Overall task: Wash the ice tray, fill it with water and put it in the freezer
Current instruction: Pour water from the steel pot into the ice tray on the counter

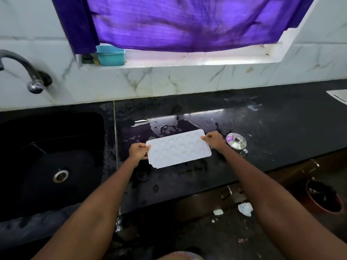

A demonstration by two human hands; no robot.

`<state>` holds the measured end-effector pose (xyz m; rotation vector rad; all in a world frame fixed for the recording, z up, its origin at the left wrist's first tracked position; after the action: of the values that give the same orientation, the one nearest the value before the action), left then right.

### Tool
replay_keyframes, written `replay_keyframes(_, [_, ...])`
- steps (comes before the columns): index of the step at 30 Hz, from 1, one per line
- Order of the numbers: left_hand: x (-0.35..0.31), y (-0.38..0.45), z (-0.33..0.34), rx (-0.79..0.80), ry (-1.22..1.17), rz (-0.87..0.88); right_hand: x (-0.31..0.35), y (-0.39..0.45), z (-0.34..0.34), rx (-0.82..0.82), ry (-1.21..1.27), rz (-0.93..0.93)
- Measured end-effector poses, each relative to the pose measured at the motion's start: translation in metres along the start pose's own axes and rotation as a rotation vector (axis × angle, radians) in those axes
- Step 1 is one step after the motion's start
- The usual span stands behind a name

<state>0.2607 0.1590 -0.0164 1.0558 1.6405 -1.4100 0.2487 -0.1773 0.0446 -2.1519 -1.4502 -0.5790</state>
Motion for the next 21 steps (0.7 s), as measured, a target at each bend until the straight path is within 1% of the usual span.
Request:
replay_keyframes(3, [0.002,-0.001,0.002,0.005,0.038,-0.037,0.001,0.011,0.007,0.070,0.070,-0.020])
replay_keyframes(6, [-0.001,-0.003,0.005,0.012,0.065,-0.031,0.013,0.022,0.012,0.209,0.235,-0.071])
replay_keyframes(9, [-0.005,-0.006,-0.002,-0.127,0.045,-0.014,0.044,0.033,-0.005,0.285,0.329,-0.191])
replay_keyframes(10, [-0.011,-0.007,-0.005,-0.186,0.086,0.005,0.057,0.036,-0.011,0.306,0.328,-0.248])
replay_keyframes(12, [-0.033,-0.011,0.000,-0.243,0.099,0.050,0.084,0.039,-0.020,0.355,0.275,-0.395])
replay_keyframes(13, [-0.049,-0.013,0.011,-0.226,0.055,0.076,0.098,0.036,-0.023,0.385,0.225,-0.475])
replay_keyframes(15, [-0.088,-0.020,0.042,-0.106,-0.015,0.125,0.124,0.027,-0.021,0.474,0.104,-0.615])
replay_keyframes(16, [-0.107,-0.025,0.063,-0.020,0.013,0.144,0.136,0.020,-0.019,0.514,0.063,-0.684])
replay_keyframes(18, [-0.138,-0.031,0.095,0.151,0.174,0.169,0.160,0.012,-0.018,0.526,0.060,-0.740])
replay_keyframes(19, [-0.146,-0.036,0.106,0.180,0.246,0.169,0.169,0.009,-0.022,0.513,0.084,-0.771])
replay_keyframes(21, [-0.160,-0.042,0.110,0.151,0.262,0.181,0.180,0.007,-0.031,0.447,0.159,-0.810])
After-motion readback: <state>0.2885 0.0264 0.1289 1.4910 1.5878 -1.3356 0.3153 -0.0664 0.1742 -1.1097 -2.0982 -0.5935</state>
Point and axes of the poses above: each hand's wrist, its own y-axis towards the middle knuckle, its own z-axis out of the palm, x = y × z, the point moved 10 cm from there along y, towards the middle knuckle
